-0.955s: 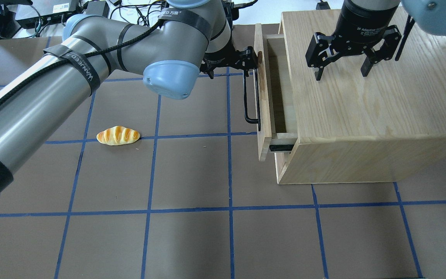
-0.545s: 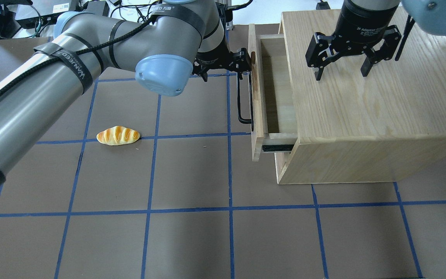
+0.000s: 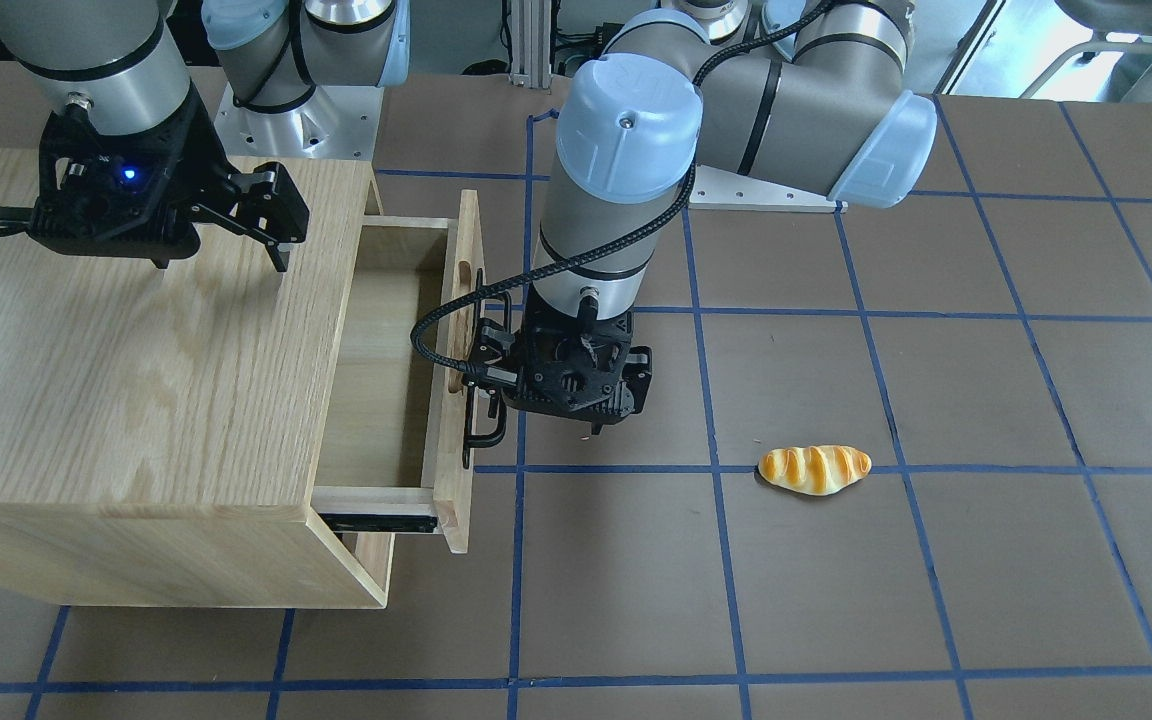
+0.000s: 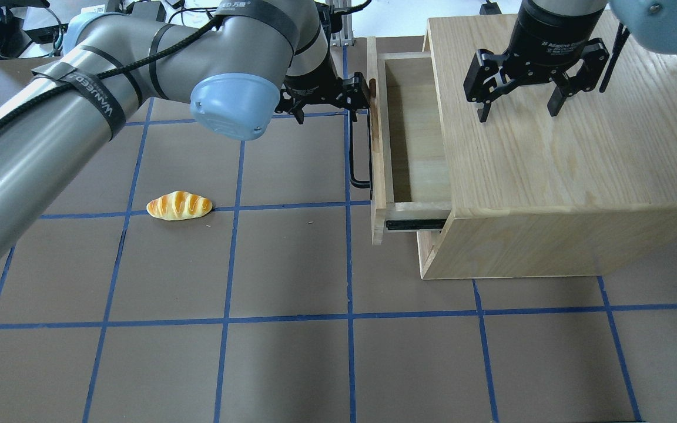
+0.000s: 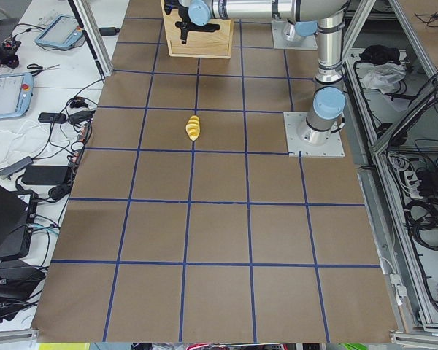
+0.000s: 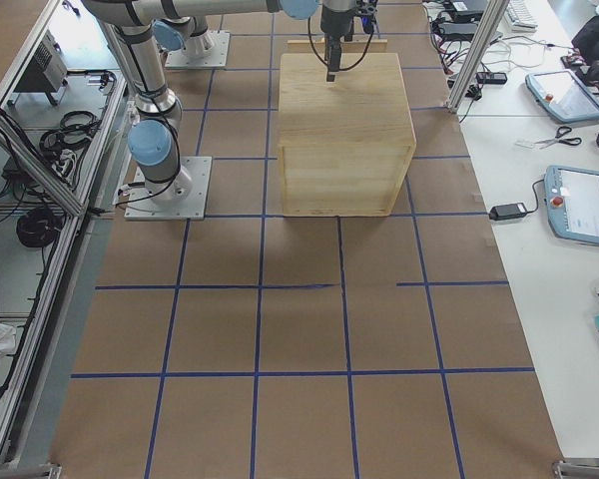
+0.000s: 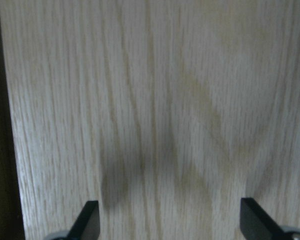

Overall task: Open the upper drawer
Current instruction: 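Pull the drawer handle with the left gripper away from the cabinet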

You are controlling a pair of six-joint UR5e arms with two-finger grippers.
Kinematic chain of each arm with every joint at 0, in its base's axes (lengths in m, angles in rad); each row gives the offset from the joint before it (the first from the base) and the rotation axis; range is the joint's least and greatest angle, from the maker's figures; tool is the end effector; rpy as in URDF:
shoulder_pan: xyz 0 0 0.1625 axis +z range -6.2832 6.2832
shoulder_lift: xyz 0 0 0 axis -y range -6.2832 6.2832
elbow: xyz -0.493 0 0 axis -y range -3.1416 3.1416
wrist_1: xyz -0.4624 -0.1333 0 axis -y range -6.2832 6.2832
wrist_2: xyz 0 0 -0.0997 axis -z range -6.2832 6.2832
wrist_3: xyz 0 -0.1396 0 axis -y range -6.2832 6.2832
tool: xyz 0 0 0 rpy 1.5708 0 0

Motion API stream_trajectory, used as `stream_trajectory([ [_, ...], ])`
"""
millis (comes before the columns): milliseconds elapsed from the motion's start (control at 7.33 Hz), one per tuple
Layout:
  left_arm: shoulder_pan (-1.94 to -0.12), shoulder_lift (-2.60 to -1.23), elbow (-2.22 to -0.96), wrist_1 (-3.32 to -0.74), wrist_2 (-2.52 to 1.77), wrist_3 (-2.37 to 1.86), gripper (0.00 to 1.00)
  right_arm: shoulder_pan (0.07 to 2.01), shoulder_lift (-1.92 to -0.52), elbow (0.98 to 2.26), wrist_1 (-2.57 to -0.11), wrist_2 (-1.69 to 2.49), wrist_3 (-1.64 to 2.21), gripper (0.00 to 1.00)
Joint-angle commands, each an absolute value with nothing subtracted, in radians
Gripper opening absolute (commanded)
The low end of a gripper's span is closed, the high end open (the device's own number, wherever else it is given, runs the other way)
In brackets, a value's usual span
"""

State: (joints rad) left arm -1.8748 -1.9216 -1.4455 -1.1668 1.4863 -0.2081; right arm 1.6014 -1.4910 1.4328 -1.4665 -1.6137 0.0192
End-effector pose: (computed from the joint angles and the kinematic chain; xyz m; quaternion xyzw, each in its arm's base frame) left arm -0.3608 -0.6654 0.4029 -0.0515 -0.9938 0.0755 0.0632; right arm 0.1454 -0.5899 0.5369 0.0062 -0.9995 -0.0225 0.0220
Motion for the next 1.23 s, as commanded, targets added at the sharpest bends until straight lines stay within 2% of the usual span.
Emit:
stream_trajectory([
  [0, -1.868, -1.917, -1.447, -1.180, 1.499, -0.183, 1.00, 1.600, -1.491, 1.433, -1.466, -1.614, 0.018, 1.00],
  [1091, -1.795, -1.891, -1.448, -1.230, 1.508, -0.095, 1.00, 1.601, -1.491, 1.433, -1.466, -1.614, 0.018, 1.00],
])
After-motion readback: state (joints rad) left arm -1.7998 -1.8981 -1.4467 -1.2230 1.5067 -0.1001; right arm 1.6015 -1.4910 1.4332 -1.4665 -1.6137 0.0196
